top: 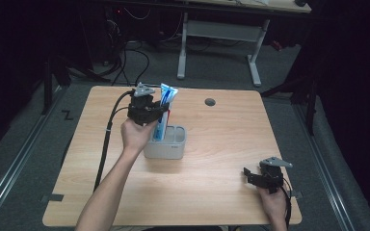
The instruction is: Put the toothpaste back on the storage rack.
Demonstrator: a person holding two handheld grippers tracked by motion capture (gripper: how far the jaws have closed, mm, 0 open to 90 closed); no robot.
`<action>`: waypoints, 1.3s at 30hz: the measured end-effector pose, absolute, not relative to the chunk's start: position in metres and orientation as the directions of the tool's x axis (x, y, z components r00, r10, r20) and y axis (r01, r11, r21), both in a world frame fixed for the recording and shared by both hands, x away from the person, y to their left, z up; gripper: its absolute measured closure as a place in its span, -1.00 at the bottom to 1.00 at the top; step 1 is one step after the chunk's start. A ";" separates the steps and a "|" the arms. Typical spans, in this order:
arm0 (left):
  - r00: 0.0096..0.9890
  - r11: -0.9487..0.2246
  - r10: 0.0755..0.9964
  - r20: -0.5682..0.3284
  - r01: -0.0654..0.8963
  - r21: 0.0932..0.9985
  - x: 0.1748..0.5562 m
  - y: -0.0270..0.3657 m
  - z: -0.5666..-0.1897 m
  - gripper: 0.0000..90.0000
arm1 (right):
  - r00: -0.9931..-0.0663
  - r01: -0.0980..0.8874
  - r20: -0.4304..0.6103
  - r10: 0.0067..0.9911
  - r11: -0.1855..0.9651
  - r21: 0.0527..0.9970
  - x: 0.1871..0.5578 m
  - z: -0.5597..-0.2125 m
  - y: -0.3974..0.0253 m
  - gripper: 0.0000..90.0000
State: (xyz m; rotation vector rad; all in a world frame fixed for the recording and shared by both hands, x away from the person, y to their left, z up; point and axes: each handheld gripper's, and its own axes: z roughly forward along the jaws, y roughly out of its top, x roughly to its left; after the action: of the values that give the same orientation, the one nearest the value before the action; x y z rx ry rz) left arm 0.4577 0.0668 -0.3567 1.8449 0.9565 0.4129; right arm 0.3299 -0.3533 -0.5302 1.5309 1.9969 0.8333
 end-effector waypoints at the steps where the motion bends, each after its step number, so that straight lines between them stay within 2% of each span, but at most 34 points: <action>1: 0.633 -0.209 0.764 -0.128 0.431 0.878 0.457 0.067 -0.357 0.66 | -0.254 0.671 -0.013 0.967 0.186 0.718 0.330 -0.530 -0.353 -0.41; 39: 0.610 -0.230 0.783 -0.119 0.462 0.857 0.451 0.073 -0.389 0.65 | -0.253 0.672 -0.012 0.967 0.185 0.717 0.330 -0.530 -0.353 -0.41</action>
State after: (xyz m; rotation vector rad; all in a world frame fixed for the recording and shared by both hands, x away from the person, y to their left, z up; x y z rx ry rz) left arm 0.4515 0.0728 -0.3894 1.8758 0.9973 0.4206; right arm 0.3298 -0.3529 -0.5302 1.5333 1.9965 0.8331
